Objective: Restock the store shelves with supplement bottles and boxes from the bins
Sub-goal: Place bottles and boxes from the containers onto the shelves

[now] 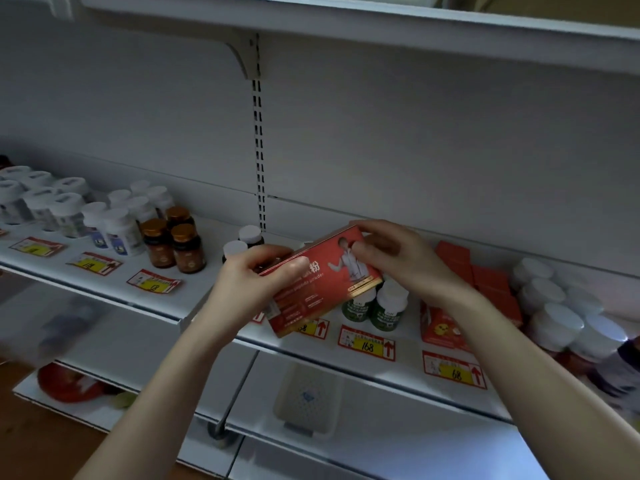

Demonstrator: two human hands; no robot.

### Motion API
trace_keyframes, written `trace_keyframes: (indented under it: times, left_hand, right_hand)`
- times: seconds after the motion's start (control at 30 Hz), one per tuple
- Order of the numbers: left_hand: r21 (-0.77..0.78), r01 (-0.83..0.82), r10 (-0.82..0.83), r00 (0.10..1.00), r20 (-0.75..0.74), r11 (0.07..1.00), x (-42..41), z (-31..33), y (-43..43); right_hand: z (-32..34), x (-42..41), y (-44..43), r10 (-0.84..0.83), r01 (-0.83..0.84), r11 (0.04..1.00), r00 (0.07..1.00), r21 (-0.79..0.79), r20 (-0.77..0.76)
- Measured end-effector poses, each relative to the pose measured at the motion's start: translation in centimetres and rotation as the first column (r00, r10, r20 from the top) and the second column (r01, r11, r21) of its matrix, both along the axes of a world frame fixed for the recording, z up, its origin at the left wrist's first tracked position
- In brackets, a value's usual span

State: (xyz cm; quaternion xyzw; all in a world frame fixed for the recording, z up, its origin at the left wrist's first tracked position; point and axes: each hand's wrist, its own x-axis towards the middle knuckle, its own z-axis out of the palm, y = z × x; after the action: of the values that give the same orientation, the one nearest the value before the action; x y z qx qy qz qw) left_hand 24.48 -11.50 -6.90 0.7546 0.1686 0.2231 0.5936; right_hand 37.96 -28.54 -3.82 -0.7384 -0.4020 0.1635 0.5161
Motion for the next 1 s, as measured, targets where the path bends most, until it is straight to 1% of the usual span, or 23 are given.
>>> trace_keyframes:
  times: [0.07, 0.17, 0.23, 0.37, 0.53, 0.6, 0.67, 0.77, 0.9, 1.0]
  left_hand:
    - [-0.065, 0.019, -0.016, 0.999, 0.037, 0.998, -1.0, -0.3, -0.3]
    - [-0.249, 0.035, -0.01, 0.995, 0.1, 0.968, -2.9, -0.7, -1.1]
    - [-0.283, 0.071, -0.041, 0.993, 0.111, 0.956, -4.1, -1.2, -2.0]
    - [-0.272, 0.172, -0.162, 0.985, 0.058, 0.947, -5.6, -2.6, -4.2]
    - [-0.22, 0.306, -0.297, 0.952, 0.077, 0.926, -6.3, -3.4, -8.0]
    - [-0.227, 0.356, -0.341, 0.934, 0.103, 0.907, -6.1, -3.5, -9.5]
    - [-0.219, 0.4, -0.381, 0.916, 0.125, 0.89, -5.8, -3.4, -10.9]
    - [-0.183, 0.449, -0.427, 0.892, 0.148, 0.874, -4.8, -3.2, -13.6]
    - [-0.1, 0.499, -0.482, 0.862, 0.157, 0.861, -2.7, -3.6, -18.5]
    - [-0.046, 0.515, -0.505, 0.852, 0.14, 0.856, -0.5, -4.3, -23.5]
  right_hand:
    - [0.0, -1.4, -0.7, -0.081, 0.082, 0.995, 0.996, 0.049, -0.035]
    - [0.3, -3.5, -2.2, -0.216, 0.224, 0.967, 0.973, 0.119, -0.08]
    - [0.1, -4.8, -3.4, -0.284, 0.292, 0.947, 0.956, 0.135, -0.076]
    - [-0.9, -7.9, -6.3, -0.373, 0.392, 0.898, 0.919, 0.201, -0.126]
    - [-2.9, -10.3, -11.9, -0.359, 0.396, 0.906, 0.906, 0.152, -0.223]
    - [-2.9, -11.2, -14.1, -0.346, 0.378, 0.914, 0.915, 0.146, -0.206]
    - [-2.6, -12.0, -16.1, -0.373, 0.398, 0.908, 0.91, 0.13, -0.18]
    - [-2.2, -12.2, -19.3, -0.405, 0.431, 0.894, 0.894, 0.12, -0.193]
    - [-1.9, -11.3, -24.1, -0.505, 0.551, 0.823, 0.821, 0.138, -0.268]
    - [-2.0, -10.3, -28.7, -0.592, 0.626, 0.773, 0.77, 0.1, -0.238]
